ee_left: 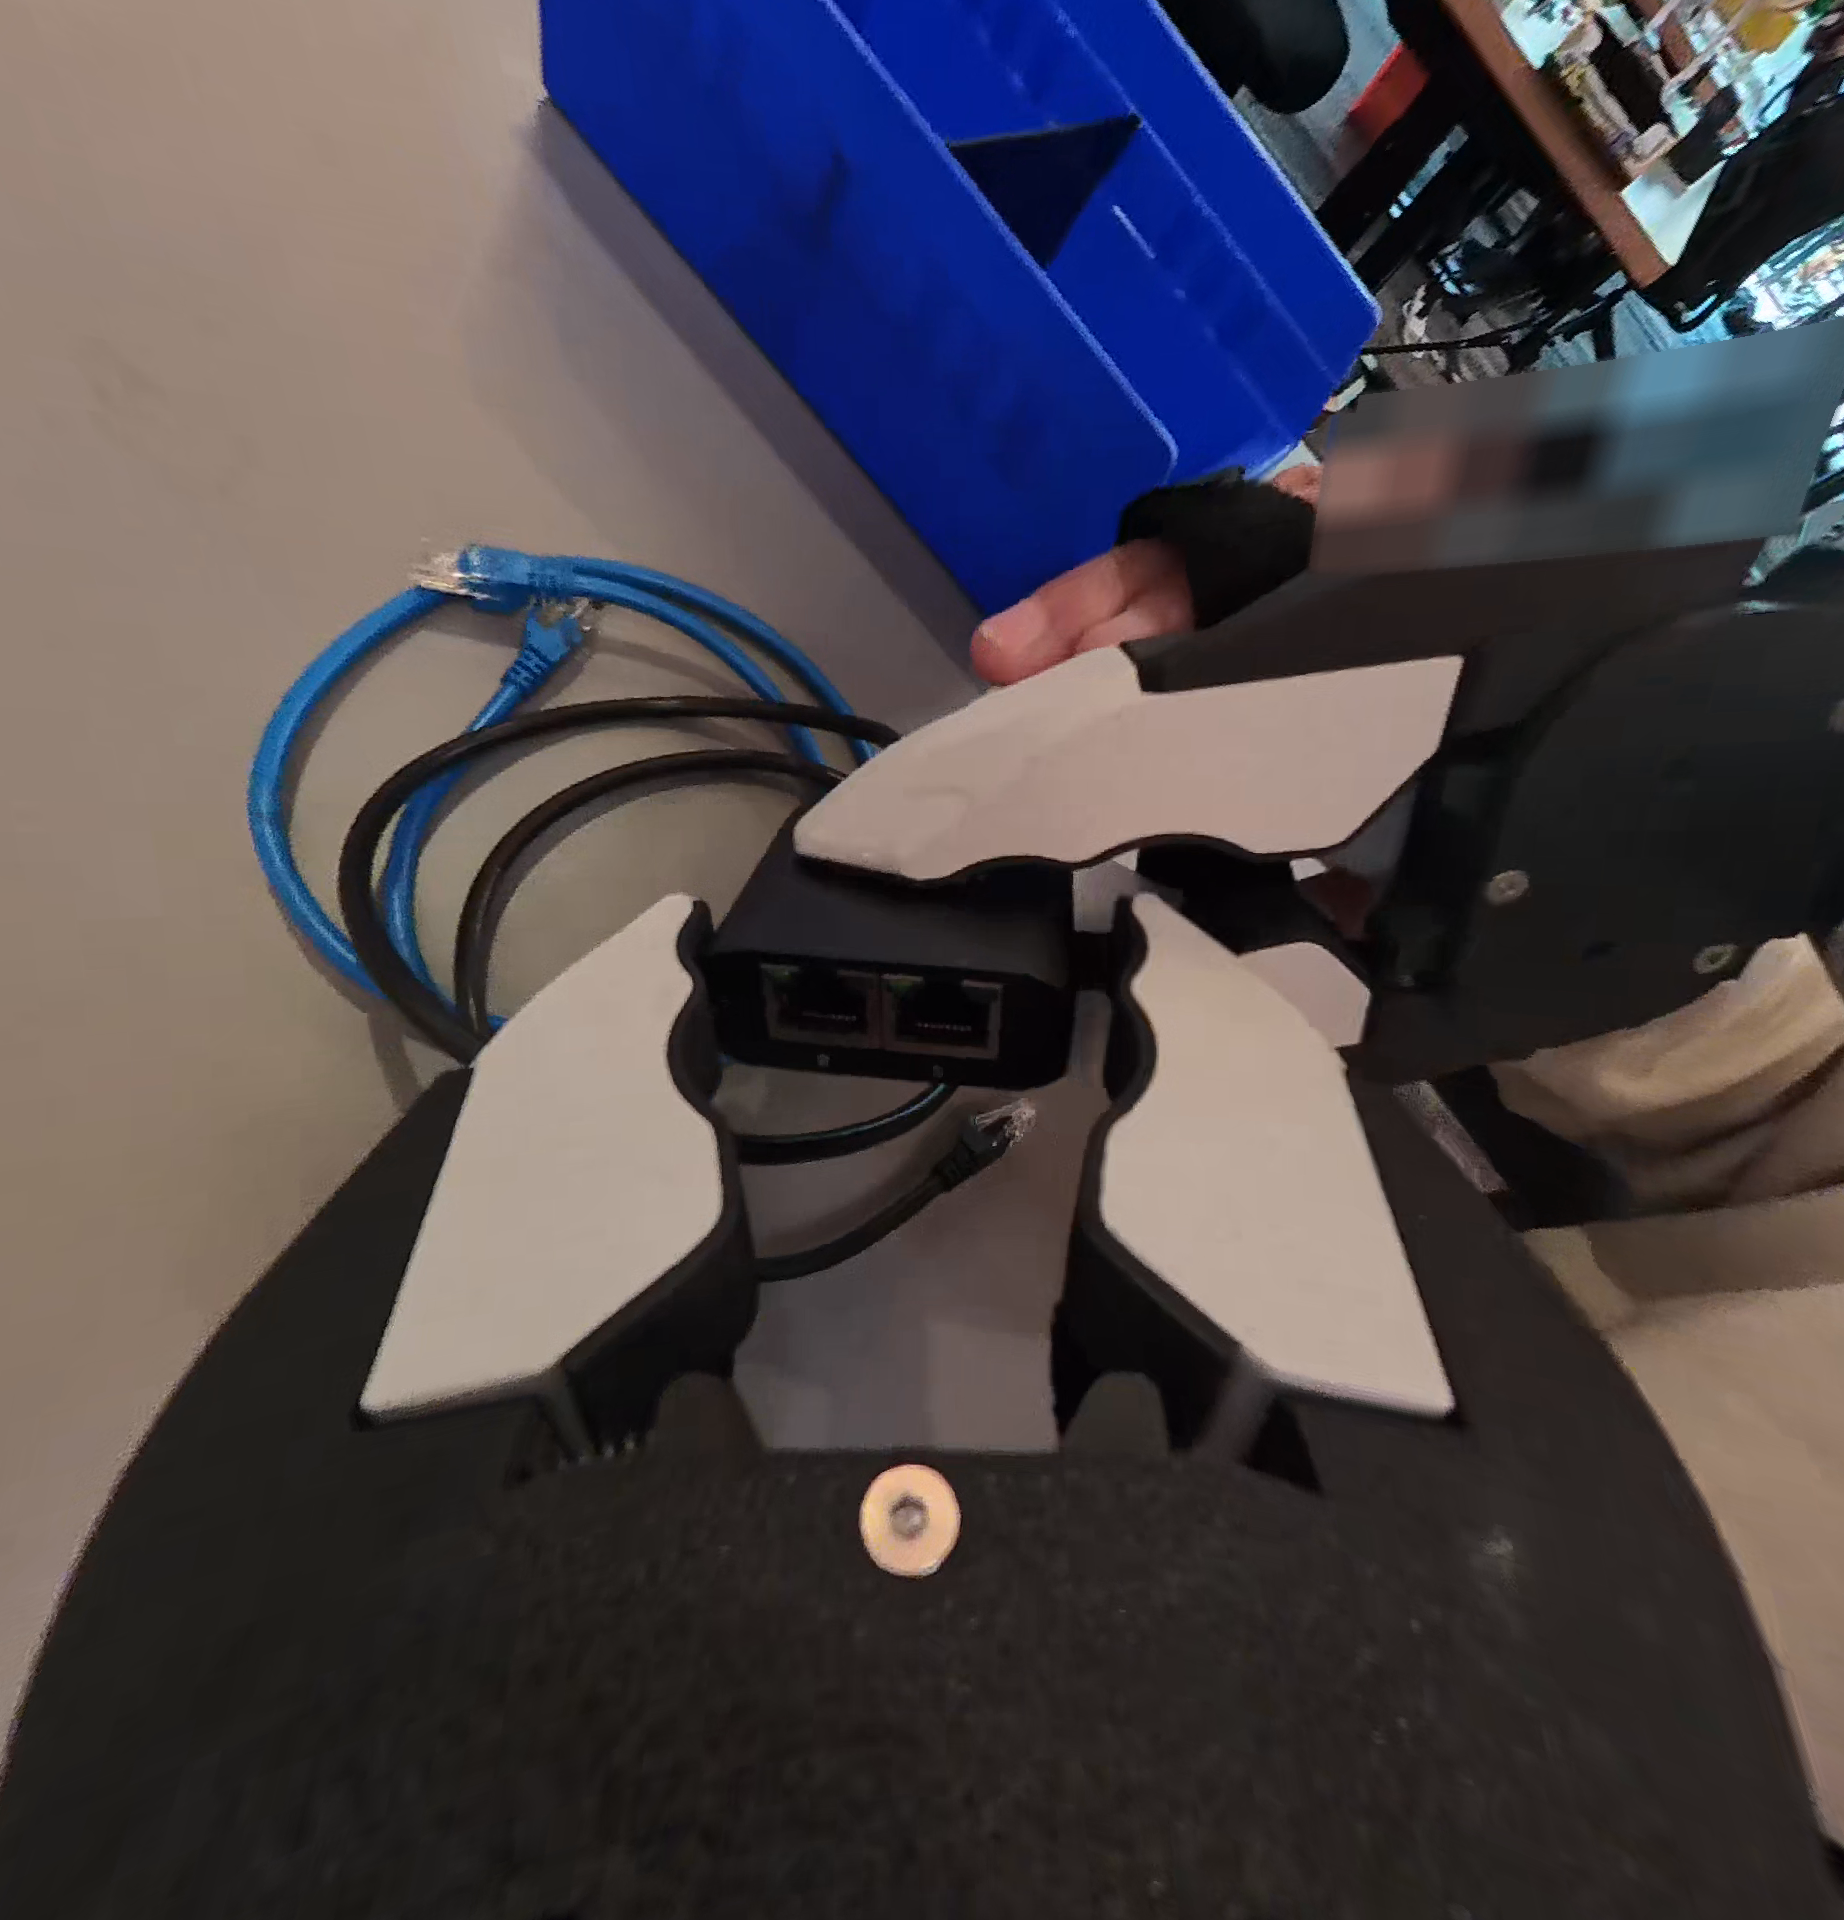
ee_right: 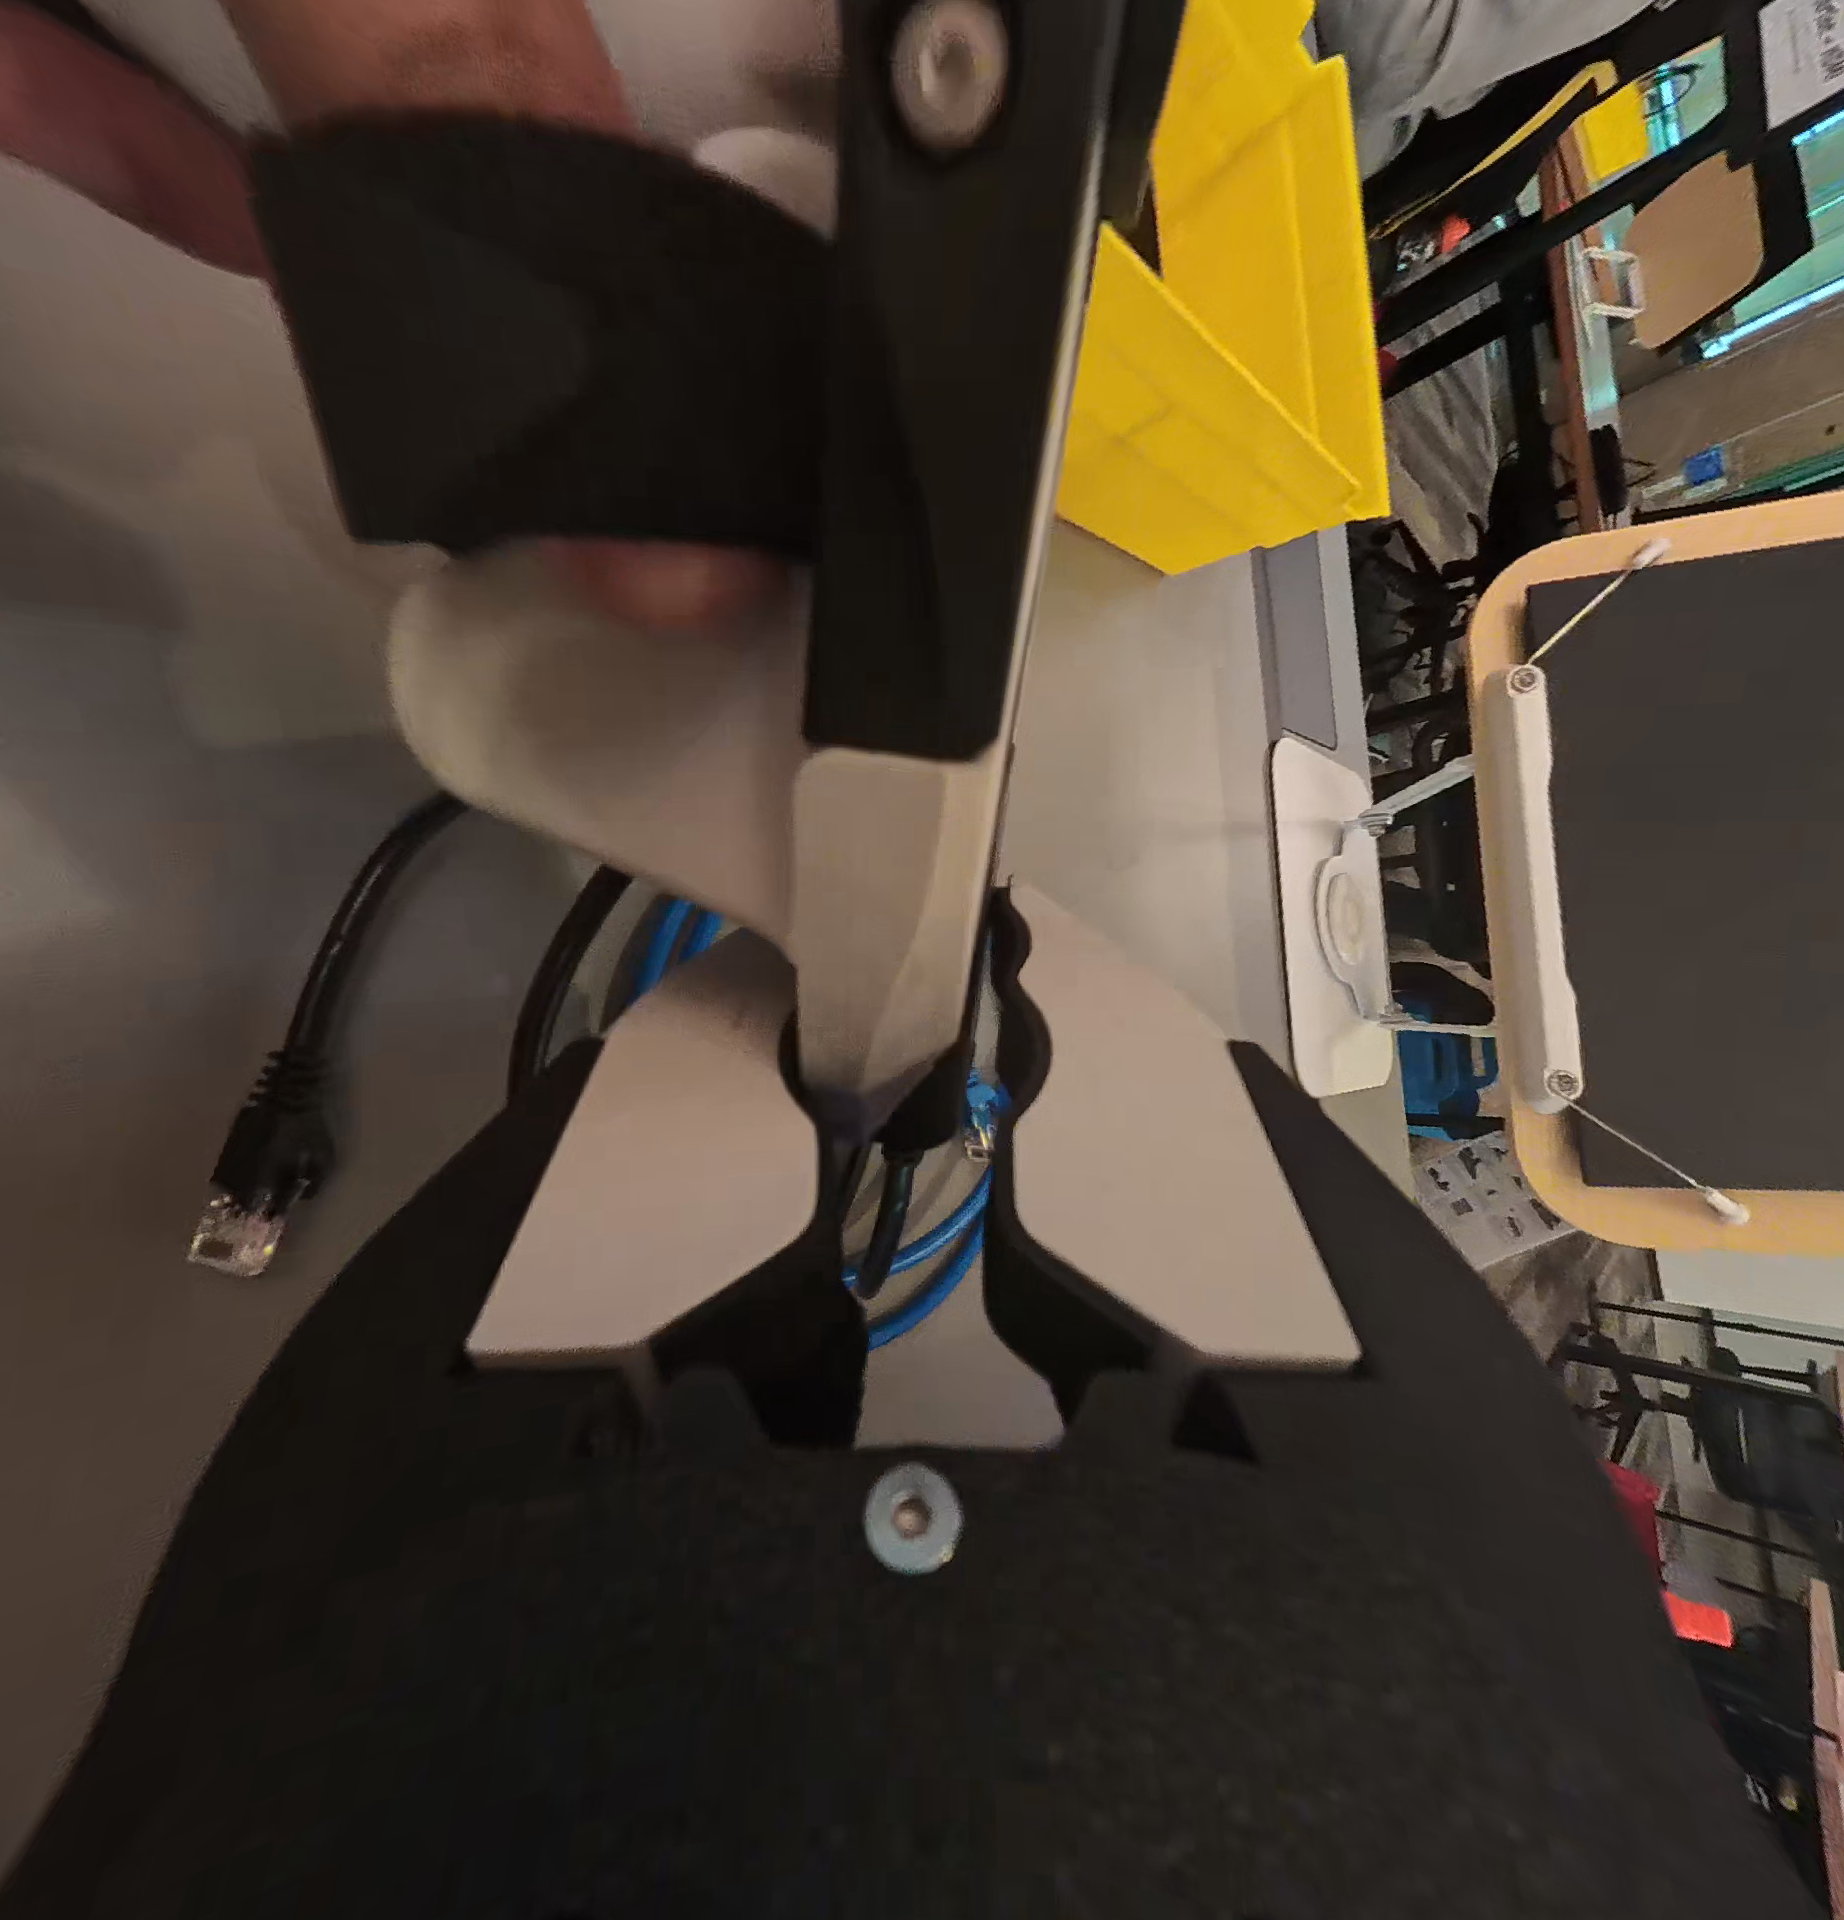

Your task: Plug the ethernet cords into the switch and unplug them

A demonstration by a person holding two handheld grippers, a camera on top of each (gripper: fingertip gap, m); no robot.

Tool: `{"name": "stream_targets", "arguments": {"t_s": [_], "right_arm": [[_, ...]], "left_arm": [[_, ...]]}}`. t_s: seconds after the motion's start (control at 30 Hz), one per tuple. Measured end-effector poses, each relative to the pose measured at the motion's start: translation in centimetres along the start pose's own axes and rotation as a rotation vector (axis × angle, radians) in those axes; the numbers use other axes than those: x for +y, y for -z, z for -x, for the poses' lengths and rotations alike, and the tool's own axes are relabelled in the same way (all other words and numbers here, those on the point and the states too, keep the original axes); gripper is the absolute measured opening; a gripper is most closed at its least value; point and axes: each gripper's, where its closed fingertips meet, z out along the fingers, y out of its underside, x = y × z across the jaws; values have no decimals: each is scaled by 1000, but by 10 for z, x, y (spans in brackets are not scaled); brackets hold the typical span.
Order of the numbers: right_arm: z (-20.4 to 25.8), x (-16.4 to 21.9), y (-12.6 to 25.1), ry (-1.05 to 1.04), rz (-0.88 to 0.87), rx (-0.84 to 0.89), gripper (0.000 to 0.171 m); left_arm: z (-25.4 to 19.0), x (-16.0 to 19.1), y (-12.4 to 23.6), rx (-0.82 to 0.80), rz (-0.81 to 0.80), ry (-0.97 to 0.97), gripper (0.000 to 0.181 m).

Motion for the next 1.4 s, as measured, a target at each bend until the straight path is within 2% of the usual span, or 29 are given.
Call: {"name": "stream_targets", "arguments": {"t_s": [0.07, 0.17, 0.23, 0.3, 0.37, 0.43, 0.57, 0.63, 0.73, 0.9, 1.0, 1.17, 1.23, 1.37, 1.4], "right_arm": [[-2, 0, 1, 2, -38, 16, 25], [-11, 3, 12, 46, -84, 71, 25], [-29, 18, 28, 22, -76, 158, 24], [-58, 22, 63, -48, -135, 286, 24], [-94, 11, 105, -137, -231, 385, 25], [-131, -5, 144, -142, -291, 460, 25], [-197, -36, 203, -2, -281, 640, 24], [-218, -48, 223, 26, -301, 663, 24], [-215, -50, 219, 55, -307, 569, 24], [-172, 1, 170, -37, -213, 485, 24], [-150, 26, 159, -130, -197, 518, 25], [-121, 44, 157, -96, -79, 539, 25], [-107, 48, 160, -159, -103, 520, 25], [-85, 55, 163, -274, -162, 496, 24], [-81, 57, 161, -290, -164, 490, 24]], "left_arm": [[-4, -2, 4, 50, -13, 9, 70], [-12, -5, 22, 164, -94, 18, 55], [-4, 2, 39, 148, -131, -23, 53], [14, 15, 55, 67, -176, -64, 53], [32, 26, 68, -7, -247, -83, 53], [42, 34, 76, -41, -305, -69, 52], [58, 48, 68, -103, -226, -85, 52], [59, 51, 64, -130, -210, -122, 52], [57, 53, 57, -182, -177, -196, 51], [62, 25, 35, -282, -128, -304, 50], [79, 5, 5, -314, -16, -337, 49], [106, 3, -68, -187, 250, -347, 47], [115, -2, -85, -162, 266, -329, 41], [126, -9, -97, -194, 274, -377, 7], [127, -9, -97, -195, 274, -399, 7]]}}
